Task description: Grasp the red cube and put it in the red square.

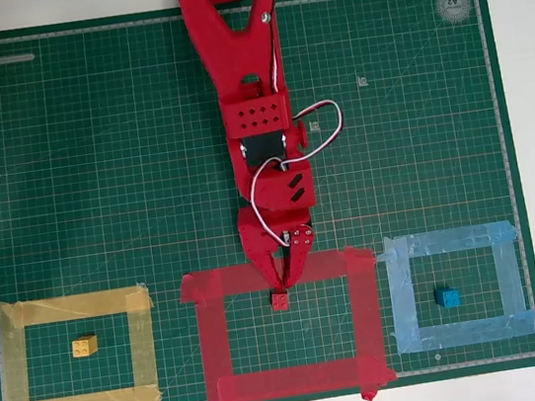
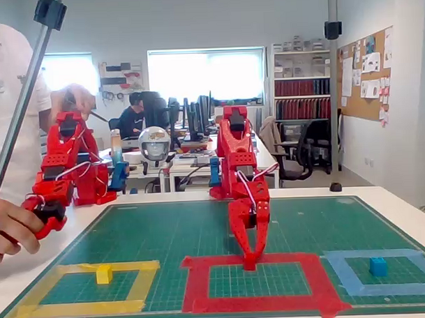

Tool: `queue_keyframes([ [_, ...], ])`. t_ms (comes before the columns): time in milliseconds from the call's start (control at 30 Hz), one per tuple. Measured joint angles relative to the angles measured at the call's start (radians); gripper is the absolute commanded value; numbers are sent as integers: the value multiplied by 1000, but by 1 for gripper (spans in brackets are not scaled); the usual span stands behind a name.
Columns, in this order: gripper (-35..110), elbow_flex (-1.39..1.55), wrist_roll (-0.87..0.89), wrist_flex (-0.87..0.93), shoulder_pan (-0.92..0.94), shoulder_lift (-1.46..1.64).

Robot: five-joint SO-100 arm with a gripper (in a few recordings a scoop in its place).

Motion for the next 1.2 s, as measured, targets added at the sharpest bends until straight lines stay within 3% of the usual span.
queue_keyframes([
  [1200, -1, -115, -14, -2, 51, -67],
])
